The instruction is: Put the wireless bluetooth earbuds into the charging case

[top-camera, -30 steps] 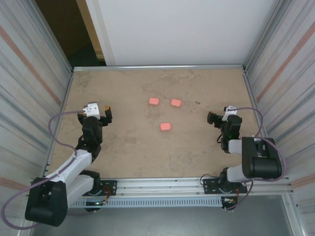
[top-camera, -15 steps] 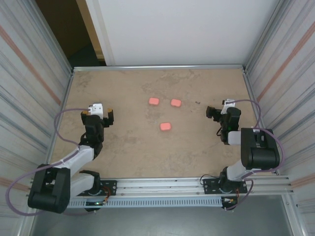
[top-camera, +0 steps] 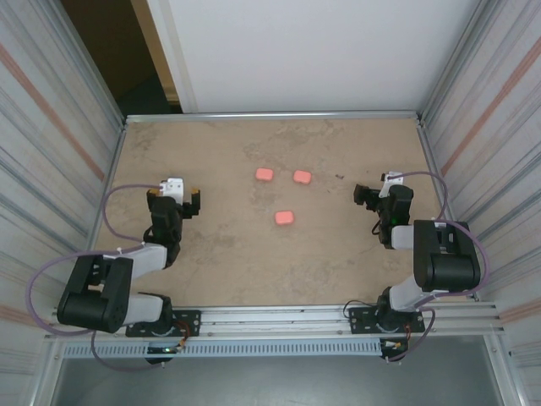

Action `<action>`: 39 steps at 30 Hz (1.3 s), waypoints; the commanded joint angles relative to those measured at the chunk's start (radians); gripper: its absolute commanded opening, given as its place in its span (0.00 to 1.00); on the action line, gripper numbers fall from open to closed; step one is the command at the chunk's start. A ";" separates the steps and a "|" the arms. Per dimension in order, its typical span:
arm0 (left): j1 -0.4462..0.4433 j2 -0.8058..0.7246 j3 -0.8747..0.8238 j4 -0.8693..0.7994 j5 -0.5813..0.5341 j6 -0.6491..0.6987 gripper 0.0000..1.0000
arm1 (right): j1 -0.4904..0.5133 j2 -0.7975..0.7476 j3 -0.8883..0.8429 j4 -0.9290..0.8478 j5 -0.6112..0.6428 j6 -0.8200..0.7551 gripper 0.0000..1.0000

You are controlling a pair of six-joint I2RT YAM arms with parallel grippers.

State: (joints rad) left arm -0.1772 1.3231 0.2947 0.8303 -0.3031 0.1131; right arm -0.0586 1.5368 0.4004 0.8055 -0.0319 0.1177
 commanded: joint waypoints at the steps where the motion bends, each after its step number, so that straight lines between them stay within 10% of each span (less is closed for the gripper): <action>1: 0.014 0.037 -0.041 0.147 0.073 0.037 0.99 | 0.002 0.006 0.009 -0.008 -0.014 -0.029 0.99; 10: 0.038 0.229 -0.071 0.392 0.119 0.042 0.99 | 0.000 0.006 0.009 -0.009 -0.014 -0.029 0.99; 18: 0.140 0.192 0.105 -0.017 0.205 -0.071 0.99 | 0.000 0.006 0.009 -0.011 -0.013 -0.030 0.99; 39: 0.152 0.186 0.100 -0.010 0.234 -0.075 0.99 | 0.015 0.003 0.007 -0.006 0.010 -0.039 0.99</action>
State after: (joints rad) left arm -0.0216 1.5234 0.3870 0.8146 -0.0772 0.0479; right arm -0.0460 1.5368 0.4004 0.8021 -0.0269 0.0959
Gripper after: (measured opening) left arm 0.986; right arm 0.989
